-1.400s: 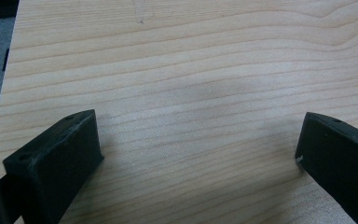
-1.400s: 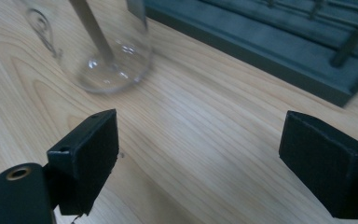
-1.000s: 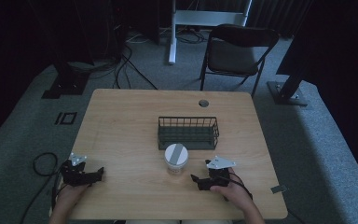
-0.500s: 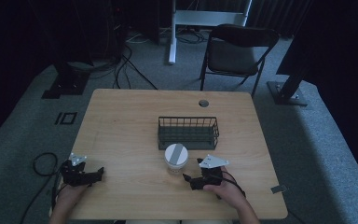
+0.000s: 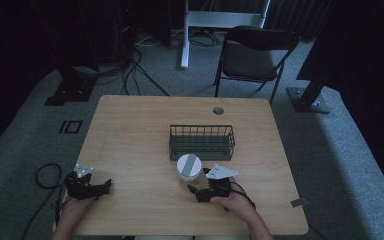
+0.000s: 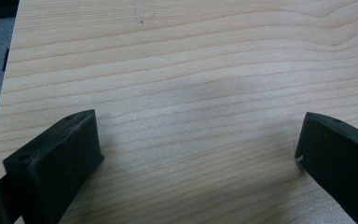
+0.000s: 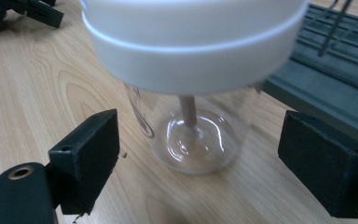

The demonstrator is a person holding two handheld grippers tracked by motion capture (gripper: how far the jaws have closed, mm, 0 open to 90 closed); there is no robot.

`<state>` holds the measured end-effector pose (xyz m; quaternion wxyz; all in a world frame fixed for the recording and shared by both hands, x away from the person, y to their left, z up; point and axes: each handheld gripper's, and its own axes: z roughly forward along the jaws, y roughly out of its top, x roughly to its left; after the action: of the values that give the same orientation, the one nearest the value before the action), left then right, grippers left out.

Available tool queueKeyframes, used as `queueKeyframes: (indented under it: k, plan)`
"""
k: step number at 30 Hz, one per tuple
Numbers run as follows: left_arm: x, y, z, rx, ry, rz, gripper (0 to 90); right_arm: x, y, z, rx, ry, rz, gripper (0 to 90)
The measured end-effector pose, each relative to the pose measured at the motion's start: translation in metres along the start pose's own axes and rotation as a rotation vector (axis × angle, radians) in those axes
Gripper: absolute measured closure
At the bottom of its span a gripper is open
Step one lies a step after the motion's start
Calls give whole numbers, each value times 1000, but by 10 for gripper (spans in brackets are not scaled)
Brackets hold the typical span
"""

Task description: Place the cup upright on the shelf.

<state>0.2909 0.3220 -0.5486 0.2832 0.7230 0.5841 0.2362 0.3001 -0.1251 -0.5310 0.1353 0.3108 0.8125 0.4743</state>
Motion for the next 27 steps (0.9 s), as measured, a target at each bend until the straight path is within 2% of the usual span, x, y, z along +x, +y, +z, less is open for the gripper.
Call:
queueKeyframes:
  k: [12,27]
  plan:
    - [0,0,0,1,0,0,1,2,4,11,-37,-5,10,123]
    - [0,0,0,0,0,-1,1,2,7,20,-113,0,50,123]
